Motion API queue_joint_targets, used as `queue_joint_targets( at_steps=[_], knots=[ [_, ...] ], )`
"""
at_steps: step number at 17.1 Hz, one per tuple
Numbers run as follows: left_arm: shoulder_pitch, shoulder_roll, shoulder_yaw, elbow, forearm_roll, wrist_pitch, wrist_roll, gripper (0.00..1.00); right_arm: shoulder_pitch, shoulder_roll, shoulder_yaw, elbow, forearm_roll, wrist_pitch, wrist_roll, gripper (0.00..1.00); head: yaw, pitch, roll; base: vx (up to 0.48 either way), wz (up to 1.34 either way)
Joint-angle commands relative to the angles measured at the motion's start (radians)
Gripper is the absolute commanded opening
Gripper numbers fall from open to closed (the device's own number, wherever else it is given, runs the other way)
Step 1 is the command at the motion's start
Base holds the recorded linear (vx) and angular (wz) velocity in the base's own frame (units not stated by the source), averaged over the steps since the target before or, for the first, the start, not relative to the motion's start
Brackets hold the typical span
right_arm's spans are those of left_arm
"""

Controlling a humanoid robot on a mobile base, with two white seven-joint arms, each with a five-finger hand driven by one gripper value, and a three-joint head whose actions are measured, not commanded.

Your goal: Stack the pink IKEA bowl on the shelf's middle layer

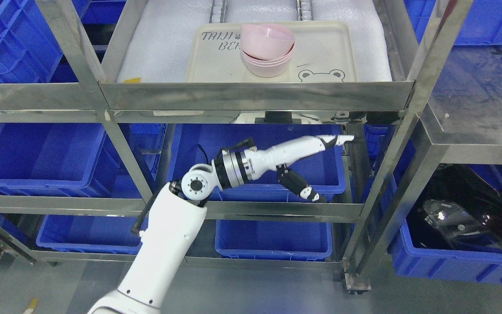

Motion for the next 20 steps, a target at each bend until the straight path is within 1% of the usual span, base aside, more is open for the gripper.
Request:
queue_joint_targets(
  at_steps=[1, 3, 6, 7, 8, 9, 12, 15, 20],
  knots=[
    [0.351, 0.011, 0.065, -0.015, -0.011, -0.02, 0.205, 1.0, 0.023, -0.017, 0.0, -0.017, 0.0, 0.001, 0.0, 1.0, 0.0, 0.0, 0.0, 0.0, 0.0],
    [0.37, 0.011, 0.133, 0.025, -0.002, -0.025, 0.384, 1.0, 0.023, -0.017, 0.0, -0.017, 0.0, 0.001, 0.0, 1.0, 0.0, 0.0, 0.0, 0.0, 0.0],
    [0.376, 0.011, 0.198, 0.031, 0.011, -0.013, 0.641, 1.0, 0.023, -0.017, 0.0, -0.017, 0.0, 0.001, 0.0, 1.0, 0.0, 0.0, 0.0, 0.0, 0.0],
    [0.389, 0.011, 0.201, 0.034, 0.014, -0.012, 0.71, 1.0, 0.023, -0.017, 0.0, -0.017, 0.0, 0.001, 0.0, 1.0, 0.0, 0.0, 0.0, 0.0, 0.0],
    [0.411, 0.011, 0.201, 0.034, 0.02, -0.012, 0.75, 1.0, 0.023, -0.017, 0.0, -0.017, 0.0, 0.001, 0.0, 1.0, 0.0, 0.0, 0.0, 0.0, 0.0],
    [0.433, 0.011, 0.201, 0.033, 0.041, -0.012, 0.77, 1.0, 0.023, -0.017, 0.0, -0.017, 0.0, 0.001, 0.0, 1.0, 0.0, 0.0, 0.0, 0.0, 0.0],
    [0.481, 0.011, 0.215, 0.013, 0.136, -0.012, 0.77, 1.0, 0.023, -0.017, 0.0, -0.017, 0.0, 0.001, 0.0, 1.0, 0.0, 0.0, 0.0, 0.0, 0.0],
    [0.49, 0.011, 0.254, -0.025, 0.138, -0.012, 0.777, 1.0, 0.023, -0.017, 0.0, -0.017, 0.0, 0.001, 0.0, 1.0, 0.0, 0.0, 0.0, 0.0, 0.0],
    [0.505, 0.011, 0.291, -0.038, 0.138, -0.025, 0.772, 1.0, 0.023, -0.017, 0.0, -0.017, 0.0, 0.001, 0.0, 1.0, 0.0, 0.0, 0.0, 0.0, 0.0]
  ],
)
